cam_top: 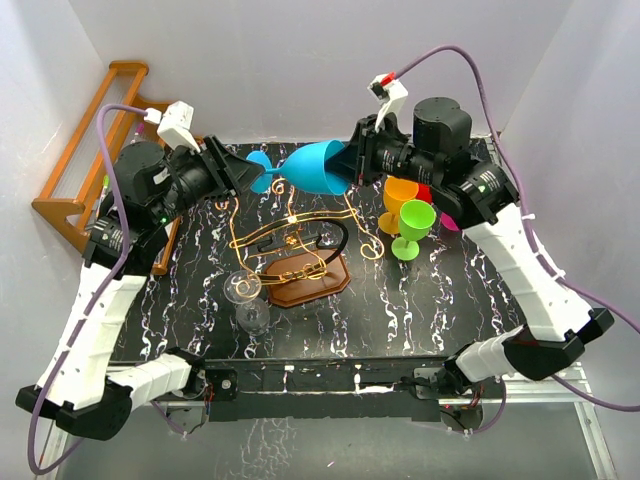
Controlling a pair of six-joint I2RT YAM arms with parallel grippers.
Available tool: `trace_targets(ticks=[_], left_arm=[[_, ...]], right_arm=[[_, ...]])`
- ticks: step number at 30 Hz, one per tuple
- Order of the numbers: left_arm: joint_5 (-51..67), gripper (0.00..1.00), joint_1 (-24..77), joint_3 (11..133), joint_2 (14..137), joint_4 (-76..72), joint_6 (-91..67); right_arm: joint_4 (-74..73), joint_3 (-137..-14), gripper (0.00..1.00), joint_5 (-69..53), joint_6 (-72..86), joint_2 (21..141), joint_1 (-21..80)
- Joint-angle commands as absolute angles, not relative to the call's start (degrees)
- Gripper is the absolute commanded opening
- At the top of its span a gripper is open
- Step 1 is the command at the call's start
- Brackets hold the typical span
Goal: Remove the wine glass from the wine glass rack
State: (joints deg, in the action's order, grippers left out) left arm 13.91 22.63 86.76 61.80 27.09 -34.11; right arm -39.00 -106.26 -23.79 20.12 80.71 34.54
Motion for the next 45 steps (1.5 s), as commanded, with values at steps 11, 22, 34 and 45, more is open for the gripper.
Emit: trace_targets(ticks=[11, 22, 34, 45], left_arm=[[3.65, 0.57, 22.99, 92.21, 61.98, 32.88, -29.26], [6.06, 0.55, 22.94, 99.71, 70.37, 35.74, -25.46], [6.86, 0.54, 22.95, 110.17, 79.71, 44.13, -21.98], [4.35, 0.53, 22.98, 101.11, 69.55, 40.92, -23.51]], right_arm=[[-53.54, -115.02, 0.08, 34.55, 13.01, 75.14, 31.22], [-65.49, -97.28, 0.08, 19.66, 18.87, 68.02, 4.21], [-64.09, -82.73, 0.08, 9.24, 18.97, 66.95, -4.22], [-57.94, -75.36, 0.08, 11.66, 21.01, 70.9, -4.64]])
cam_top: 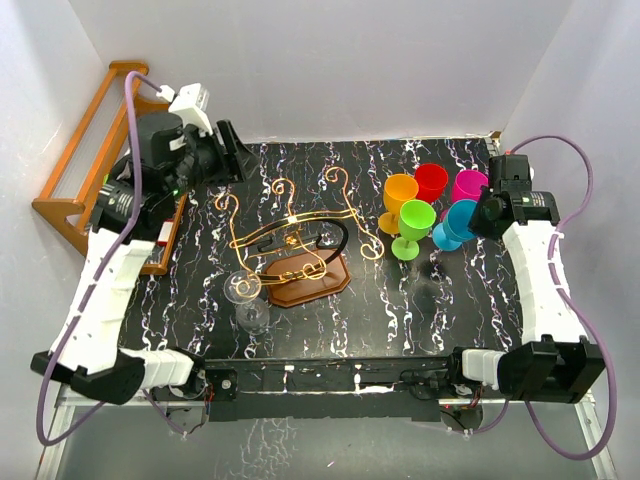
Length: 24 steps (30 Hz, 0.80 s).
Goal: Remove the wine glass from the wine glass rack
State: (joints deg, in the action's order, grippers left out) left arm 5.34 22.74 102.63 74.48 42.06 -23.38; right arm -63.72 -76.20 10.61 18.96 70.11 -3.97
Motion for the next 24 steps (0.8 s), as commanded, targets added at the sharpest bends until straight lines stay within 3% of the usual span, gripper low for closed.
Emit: trace_targets(ticks=[1, 19, 24], left_arm=[[4.27, 0.53, 22.94, 100.28, 68.85, 40.86, -23.65], [3.83, 0.53, 22.94, 94.84, 64.16, 41.77, -24.61], [3.67, 0.53, 22.94, 95.01, 64.25, 42.27, -24.43]], right_arm=[[-57.41, -74.91, 0.08, 11.65, 21.28, 71.37, -4.74], [-50.87, -75.13, 0.09, 6.79, 22.33, 83.13, -6.65], [-50.49, -75.54, 0.21, 6.23, 21.94, 83.86, -6.68]])
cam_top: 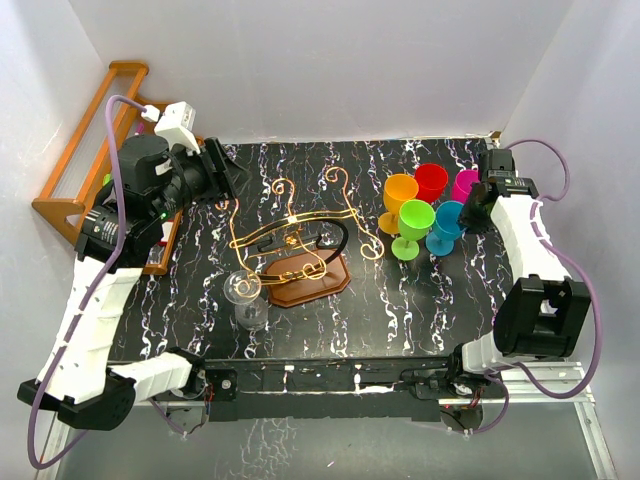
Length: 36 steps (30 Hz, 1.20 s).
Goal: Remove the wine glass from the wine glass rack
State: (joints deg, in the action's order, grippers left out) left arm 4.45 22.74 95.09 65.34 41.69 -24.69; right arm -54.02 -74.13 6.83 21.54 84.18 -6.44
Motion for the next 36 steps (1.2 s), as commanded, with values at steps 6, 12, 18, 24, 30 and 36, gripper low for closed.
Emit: trace_targets(ticks=[6, 12, 18, 24, 30, 36], left_arm=[[3.56, 0.53, 22.94, 95.07, 64.07, 42.51, -24.42], [2.33, 0.53, 22.94, 95.47, 63.56, 43.0, -24.41], [1.04, 0.53, 22.94, 93.5, 61.84, 42.44, -24.17], [0.24, 0.53, 22.94, 91.28, 58.9, 42.33, -24.65], [0.72, 0.52, 22.94, 92.08, 57.1, 43.81, -26.59], [1.92, 0.5, 22.94, 92.11, 52.83, 46.59, -30.94]], right_arm=[[-50.32, -77.89, 0.33, 4.92, 21.1, 82.77, -6.68], [-54.6, -84.93, 0.34, 2.2, 20.38, 79.43, -6.68], [-57.66, -92.13, 0.36, -24.77, 19.35, 73.33, -6.47], [-46.17, -85.29, 0.31, -40.78, 33.38, 62.52, 12.22], [-32.27, -79.55, 0.31, -32.88, 46.68, 57.07, 38.75], [-38.78, -87.29, 0.38, -17.07, 42.19, 69.28, 61.59]])
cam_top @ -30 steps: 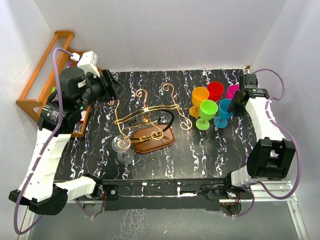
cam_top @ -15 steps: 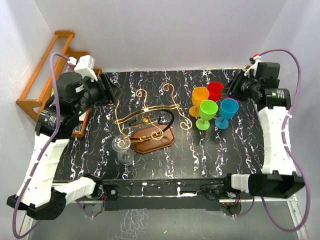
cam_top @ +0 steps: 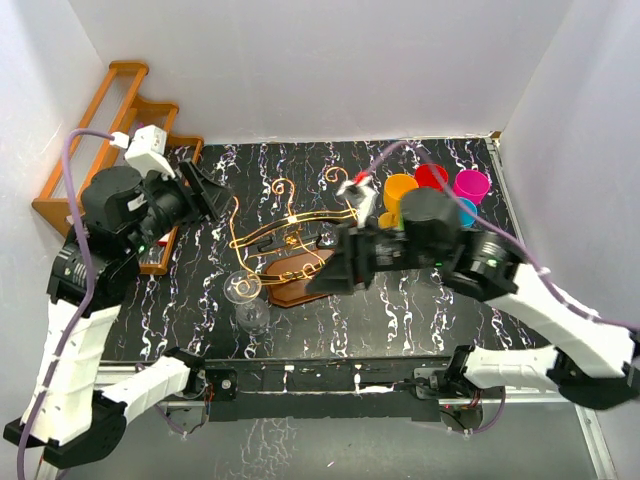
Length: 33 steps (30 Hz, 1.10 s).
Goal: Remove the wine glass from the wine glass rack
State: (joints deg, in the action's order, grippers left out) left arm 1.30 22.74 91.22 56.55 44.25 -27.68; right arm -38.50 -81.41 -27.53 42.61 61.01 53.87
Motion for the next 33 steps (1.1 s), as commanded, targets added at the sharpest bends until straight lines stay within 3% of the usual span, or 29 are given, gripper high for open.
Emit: trace_targets(ticks=[1, 10, 33], left_arm=[[1.51, 0.49, 22.96, 92.07, 51.72, 47.31, -31.51], [1.02, 0.49, 22.94, 94.02, 48.07, 57.62, -33.19], [8.55, 0.5, 22.94, 84.5, 43.76, 66.44, -36.22]], right_arm=[[-40.39, -89.1, 0.38, -16.31, 41.92, 71.36, 61.84], [-43.62, -94.68, 0.44, -10.66, 42.88, 78.66, 61.88], [-30.91, -88.09, 0.44, -13.82, 45.34, 84.14, 61.88]])
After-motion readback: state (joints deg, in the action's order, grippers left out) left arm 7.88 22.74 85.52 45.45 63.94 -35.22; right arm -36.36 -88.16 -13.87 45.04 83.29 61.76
